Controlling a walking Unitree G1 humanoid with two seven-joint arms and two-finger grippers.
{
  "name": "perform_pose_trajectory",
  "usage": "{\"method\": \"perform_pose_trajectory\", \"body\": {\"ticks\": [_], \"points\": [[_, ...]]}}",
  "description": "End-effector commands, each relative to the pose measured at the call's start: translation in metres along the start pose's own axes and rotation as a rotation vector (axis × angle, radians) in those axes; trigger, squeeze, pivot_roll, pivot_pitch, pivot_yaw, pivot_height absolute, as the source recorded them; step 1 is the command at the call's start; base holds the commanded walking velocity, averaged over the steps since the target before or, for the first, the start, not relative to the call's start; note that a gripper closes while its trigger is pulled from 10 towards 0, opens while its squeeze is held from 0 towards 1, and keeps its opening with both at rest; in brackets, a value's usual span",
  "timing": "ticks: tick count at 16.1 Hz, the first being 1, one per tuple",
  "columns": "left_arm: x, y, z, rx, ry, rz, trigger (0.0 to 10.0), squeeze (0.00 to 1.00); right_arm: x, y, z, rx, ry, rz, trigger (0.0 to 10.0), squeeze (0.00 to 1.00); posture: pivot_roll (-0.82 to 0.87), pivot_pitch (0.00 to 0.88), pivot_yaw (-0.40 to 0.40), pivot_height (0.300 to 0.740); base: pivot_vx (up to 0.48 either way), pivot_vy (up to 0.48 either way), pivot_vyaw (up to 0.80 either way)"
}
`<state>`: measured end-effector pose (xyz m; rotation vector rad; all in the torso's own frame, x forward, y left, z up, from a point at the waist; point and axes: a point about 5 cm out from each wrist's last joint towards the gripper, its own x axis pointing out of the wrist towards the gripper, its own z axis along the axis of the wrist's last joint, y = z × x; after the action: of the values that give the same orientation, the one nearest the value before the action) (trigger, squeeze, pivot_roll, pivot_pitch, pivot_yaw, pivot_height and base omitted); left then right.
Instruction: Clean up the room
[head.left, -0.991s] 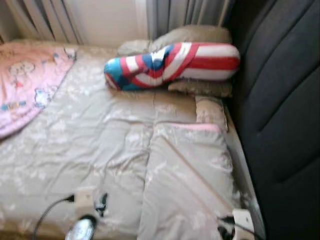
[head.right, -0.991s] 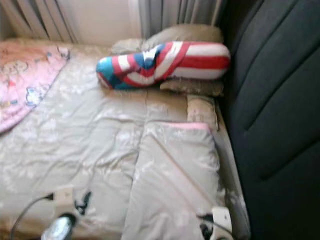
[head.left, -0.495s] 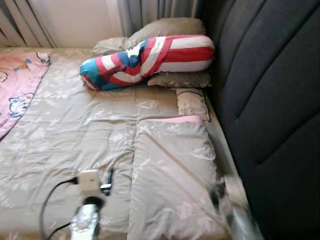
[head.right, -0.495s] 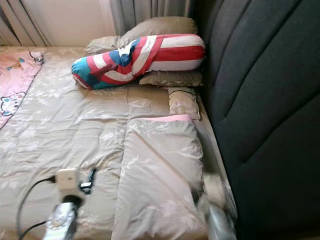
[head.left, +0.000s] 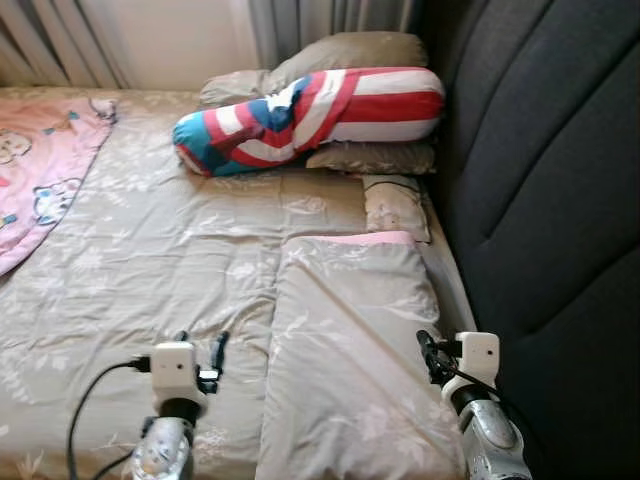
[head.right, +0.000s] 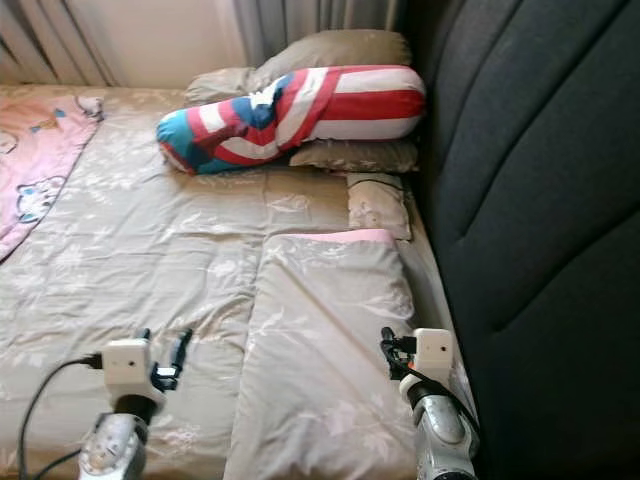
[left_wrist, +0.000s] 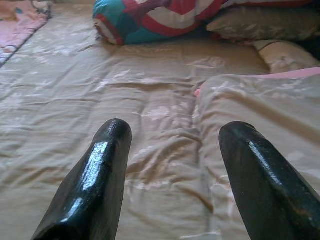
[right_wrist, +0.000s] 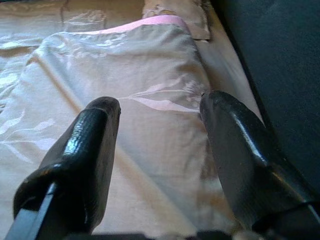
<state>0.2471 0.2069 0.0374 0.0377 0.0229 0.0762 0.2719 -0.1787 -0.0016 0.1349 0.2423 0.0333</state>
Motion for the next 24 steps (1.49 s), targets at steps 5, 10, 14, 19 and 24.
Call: {"method": "perform_pose_trajectory", "body": {"ticks": [5,10,14,19,24], "points": [[0.0,-0.012,-0.002,0.005,0.037,-0.038,10.0,0.0,-0.005,0.0,-0.005,0.002,0.01,-0.001,10.0,0.0,0.02,0.119,-0.06,0.74,0.0,-0.365,0.0],[0.001,-0.017,0.002,-0.029,0.029,-0.042,10.0,0.0,-0.002,0.007,-0.003,-0.001,0.0,0.027,10.0,0.0,0.02,0.111,-0.066,0.74,0.0,-0.082,0.0],[0.005,-0.022,0.009,-0.04,0.008,-0.062,10.0,0.0,0.0,0.009,0.003,-0.002,-0.028,0.032,10.0,0.0,0.02,0.103,-0.068,0.74,0.0,0.0,0.0],[0.007,-0.025,0.011,-0.051,0.008,-0.08,10.0,0.0,0.0,0.013,0.006,-0.003,-0.044,0.032,10.0,0.0,0.02,0.078,-0.063,0.74,0.0,0.0,0.0],[0.012,-0.025,0.016,-0.049,-0.002,-0.09,10.0,0.0,0.004,0.013,0.01,-0.006,-0.038,0.001,10.0,0.0,0.02,0.1,-0.062,0.74,0.0,0.0,0.0]]}}
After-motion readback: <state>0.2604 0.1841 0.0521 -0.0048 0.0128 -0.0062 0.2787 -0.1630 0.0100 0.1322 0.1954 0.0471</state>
